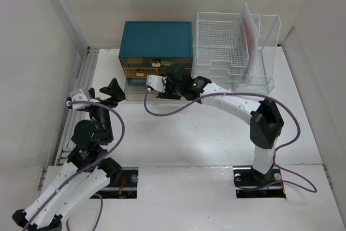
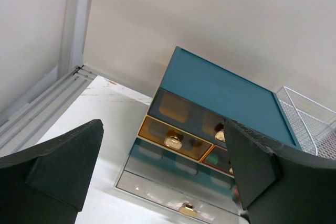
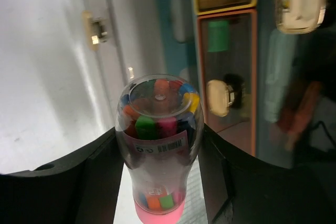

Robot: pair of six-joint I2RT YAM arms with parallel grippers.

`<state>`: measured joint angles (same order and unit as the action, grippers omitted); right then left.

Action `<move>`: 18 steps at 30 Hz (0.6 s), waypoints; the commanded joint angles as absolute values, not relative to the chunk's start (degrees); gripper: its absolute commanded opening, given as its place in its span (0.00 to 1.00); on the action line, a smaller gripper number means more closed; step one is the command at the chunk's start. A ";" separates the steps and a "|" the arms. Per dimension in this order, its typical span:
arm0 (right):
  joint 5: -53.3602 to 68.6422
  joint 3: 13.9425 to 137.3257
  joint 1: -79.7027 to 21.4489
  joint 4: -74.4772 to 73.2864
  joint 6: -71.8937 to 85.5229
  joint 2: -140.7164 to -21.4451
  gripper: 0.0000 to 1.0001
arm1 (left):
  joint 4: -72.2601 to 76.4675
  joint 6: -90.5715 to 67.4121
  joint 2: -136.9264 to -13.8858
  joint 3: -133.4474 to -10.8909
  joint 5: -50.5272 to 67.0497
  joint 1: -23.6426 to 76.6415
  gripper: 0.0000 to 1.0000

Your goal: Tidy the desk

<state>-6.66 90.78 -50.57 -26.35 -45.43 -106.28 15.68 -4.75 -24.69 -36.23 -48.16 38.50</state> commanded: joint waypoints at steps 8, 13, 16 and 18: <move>-8.09 97.03 -47.55 -18.55 -49.74 -113.55 0.00 | 18.46 -3.78 -23.03 -35.51 -47.46 38.41 1.00; -8.79 99.05 -47.03 -17.75 -50.89 -115.83 0.00 | 18.46 -3.78 -23.03 -35.51 -47.46 38.41 1.00; -9.32 99.76 -47.02 -17.75 -50.89 -116.37 0.00 | 18.46 -3.78 -23.03 -35.51 -47.46 38.41 1.00; -9.32 100.37 -47.02 -17.75 -50.89 -116.98 0.00 | 18.46 -3.78 -22.51 -35.51 -47.46 38.41 1.00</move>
<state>-8.12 96.68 -47.31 -21.98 -50.19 -116.84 15.70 -4.73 -23.70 -35.97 -48.01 38.50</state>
